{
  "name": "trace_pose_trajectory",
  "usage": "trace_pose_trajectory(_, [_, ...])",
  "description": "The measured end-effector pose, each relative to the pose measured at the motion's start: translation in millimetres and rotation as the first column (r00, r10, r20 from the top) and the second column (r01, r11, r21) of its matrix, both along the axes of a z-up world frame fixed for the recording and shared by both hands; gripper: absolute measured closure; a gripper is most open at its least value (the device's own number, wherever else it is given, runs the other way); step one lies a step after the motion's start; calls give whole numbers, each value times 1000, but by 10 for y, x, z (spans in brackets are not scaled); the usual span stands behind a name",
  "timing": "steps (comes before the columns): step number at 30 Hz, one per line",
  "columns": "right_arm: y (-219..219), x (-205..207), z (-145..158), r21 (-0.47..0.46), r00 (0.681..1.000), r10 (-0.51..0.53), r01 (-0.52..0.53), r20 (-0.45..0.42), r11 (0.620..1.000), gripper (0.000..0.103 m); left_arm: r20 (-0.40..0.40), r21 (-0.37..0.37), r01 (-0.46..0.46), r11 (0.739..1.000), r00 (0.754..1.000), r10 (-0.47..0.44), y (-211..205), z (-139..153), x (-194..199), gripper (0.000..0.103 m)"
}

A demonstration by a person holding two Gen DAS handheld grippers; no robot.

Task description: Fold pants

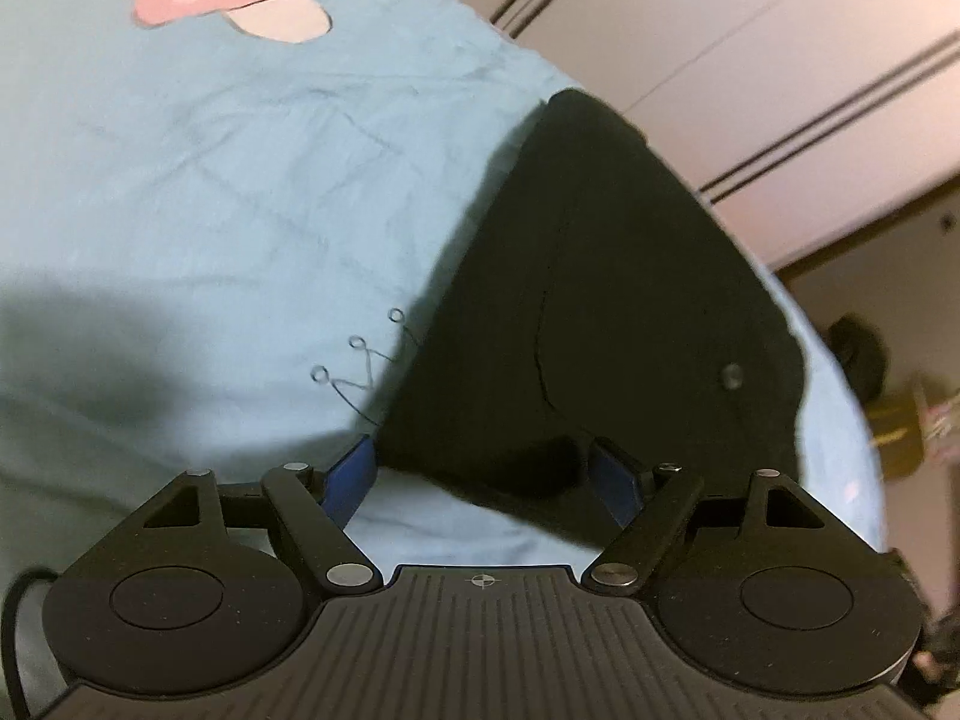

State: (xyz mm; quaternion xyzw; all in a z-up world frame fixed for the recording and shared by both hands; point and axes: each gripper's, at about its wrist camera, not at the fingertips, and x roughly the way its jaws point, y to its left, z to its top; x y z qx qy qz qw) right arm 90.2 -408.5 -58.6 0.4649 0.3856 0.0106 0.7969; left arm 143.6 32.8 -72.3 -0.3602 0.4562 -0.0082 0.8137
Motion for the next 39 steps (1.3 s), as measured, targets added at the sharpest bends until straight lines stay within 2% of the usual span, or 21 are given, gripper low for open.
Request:
trace_pose_trajectory(2, [-48,38,-15,16,999,-47,47,18,999,31,3,-74,-24,997,1000,25,28,5,-5,17])
trace_pose_trajectory(4, [-54,111,-44,22,998,-57,57,13,998,31,-21,-146,-48,988,999,46,23,-69,-40,19])
trace_pose_trajectory(5, [-33,144,-63,39,998,-60,59,12,997,33,-28,-187,-56,981,998,52,43,-68,-82,20])
trace_pose_trajectory(6, [11,169,-55,47,998,-66,66,16,997,44,-26,-225,-61,973,998,56,54,-69,-121,23])
trace_pose_trajectory(7, [42,158,-8,30,997,-71,70,38,997,71,-23,-241,-64,968,998,60,60,-59,-146,23])
trace_pose_trajectory(10, [126,122,129,-9,991,-47,48,127,999,70,-32,-241,-79,967,997,73,51,-104,-100,24])
trace_pose_trajectory(11, [135,131,128,-7,990,-50,51,134,999,60,-40,-257,-93,962,995,86,50,-134,-65,25])
trace_pose_trajectory(14, [160,192,95,-3,993,-45,46,106,999,43,-14,-282,-118,952,993,119,37,-118,27,42])
trace_pose_trajectory(15, [176,210,80,-8,995,-35,35,98,999,43,-6,-272,-119,955,992,122,30,-104,48,58])
trace_pose_trajectory(16, [205,236,83,-20,996,-22,24,90,1000,50,-10,-250,-125,960,992,127,27,-91,82,84])
trace_pose_trajectory(17, [242,257,110,-55,996,-18,23,87,998,69,-10,-240,-130,962,991,131,35,-76,83,87])
trace_pose_trajectory(20, [358,303,296,-211,999,17,-6,50,977,77,82,-204,-120,972,987,139,43,83,21,94])
trace_pose_trajectory(23, [426,100,532,-227,984,27,14,177,974,78,157,-92,-68,993,984,82,-7,242,-43,93])
trace_pose_trajectory(25, [439,-6,560,-241,967,39,23,251,970,77,123,-62,-36,997,991,43,-38,178,-20,92])
trace_pose_trajectory(27, [454,-6,408,-317,984,37,21,175,948,75,26,3,-1,1000,1000,1,-94,54,48,81])
trace_pose_trajectory(29, [477,129,91,-402,998,54,-62,-31,913,67,-45,59,15,998,999,-12,-120,16,63,71])
trace_pose_trajectory(30, [461,126,50,-394,997,59,-71,-42,916,65,-25,66,19,998,1000,-17,-98,50,29,67])
trace_pose_trajectory(32, [388,75,199,-378,999,34,-31,0,925,38,2,93,46,995,999,-47,-55,168,-36,64])
trace_pose_trajectory(33, [352,63,311,-402,1000,23,-13,21,916,36,7,125,67,990,998,-68,-41,240,-60,63])
trace_pose_trajectory(37, [295,-37,621,-540,997,-11,54,82,840,37,101,263,73,962,990,-103,-8,568,-143,48])
trace_pose_trajectory(39, [351,-8,717,-584,994,3,64,114,809,50,163,289,82,954,978,-133,-60,705,-55,42])
